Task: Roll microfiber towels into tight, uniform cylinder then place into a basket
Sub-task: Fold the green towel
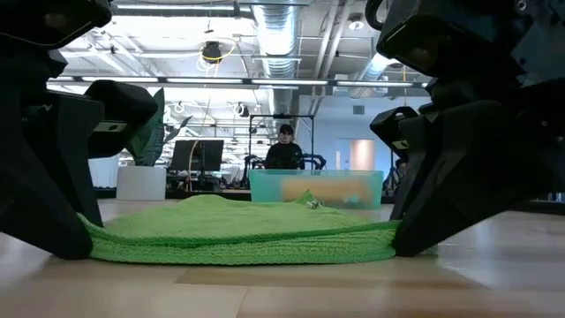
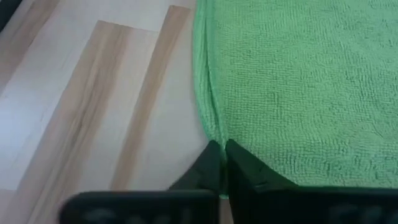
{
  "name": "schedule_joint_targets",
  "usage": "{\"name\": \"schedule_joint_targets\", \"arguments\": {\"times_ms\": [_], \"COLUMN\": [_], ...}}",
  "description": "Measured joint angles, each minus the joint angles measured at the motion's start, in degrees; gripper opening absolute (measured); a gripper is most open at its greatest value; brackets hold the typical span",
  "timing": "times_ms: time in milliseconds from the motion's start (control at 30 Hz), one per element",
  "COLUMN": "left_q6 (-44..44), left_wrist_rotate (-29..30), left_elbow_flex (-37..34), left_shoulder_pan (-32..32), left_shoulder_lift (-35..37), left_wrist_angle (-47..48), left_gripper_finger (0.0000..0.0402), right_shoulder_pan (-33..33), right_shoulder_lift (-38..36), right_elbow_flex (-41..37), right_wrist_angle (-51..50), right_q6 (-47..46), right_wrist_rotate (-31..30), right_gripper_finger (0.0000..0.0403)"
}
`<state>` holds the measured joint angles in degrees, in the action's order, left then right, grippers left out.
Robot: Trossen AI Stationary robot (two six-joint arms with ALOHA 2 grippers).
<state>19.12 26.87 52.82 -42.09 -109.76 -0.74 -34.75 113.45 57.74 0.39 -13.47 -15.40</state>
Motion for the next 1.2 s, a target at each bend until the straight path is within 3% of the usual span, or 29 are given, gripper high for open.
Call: {"name": "schedule_joint_targets", "arguments": {"times_ms": [67, 300, 567, 867, 1033, 1200], "left_q6": [0.0, 0.1, 1.1, 2.0, 4.1, 9.3], "left_wrist_rotate": [-0.1, 1.1, 2.4, 10.3, 13.8, 16.9], "left_elbow_flex": [0.0, 1.1, 12.1, 21.8, 22.5, 22.5], "left_shoulder_pan": [0.0, -1.2, -4.1, -7.4, -7.3, -4.9], "left_shoulder_lift": [0.4, 3.8, 4.0, 4.1, 4.1, 3.7], "left_wrist_angle": [-0.1, 2.8, 18.8, 32.5, 36.9, 43.5], "left_gripper_finger": [0.0012, 0.0003, 0.0002, 0.0001, 0.0001, 0.0000], "right_shoulder_pan": [-0.4, -2.7, -5.7, -9.0, -9.4, -5.6], "right_shoulder_lift": [-0.4, -2.3, -2.4, -2.4, -2.5, -2.5], "right_elbow_flex": [0.3, 3.3, 11.4, 21.2, 24.7, 25.0], "right_wrist_angle": [-0.4, -4.4, -13.1, -26.4, -33.3, -38.5], "right_q6": [0.0, -0.1, -2.7, -4.5, -2.1, -2.5], "right_wrist_rotate": [-0.1, 0.6, 0.1, -6.8, -12.1, -14.8], "right_gripper_finger": [0.0012, 0.0018, 0.0016, 0.0013, 0.0009, 0.0008]}}
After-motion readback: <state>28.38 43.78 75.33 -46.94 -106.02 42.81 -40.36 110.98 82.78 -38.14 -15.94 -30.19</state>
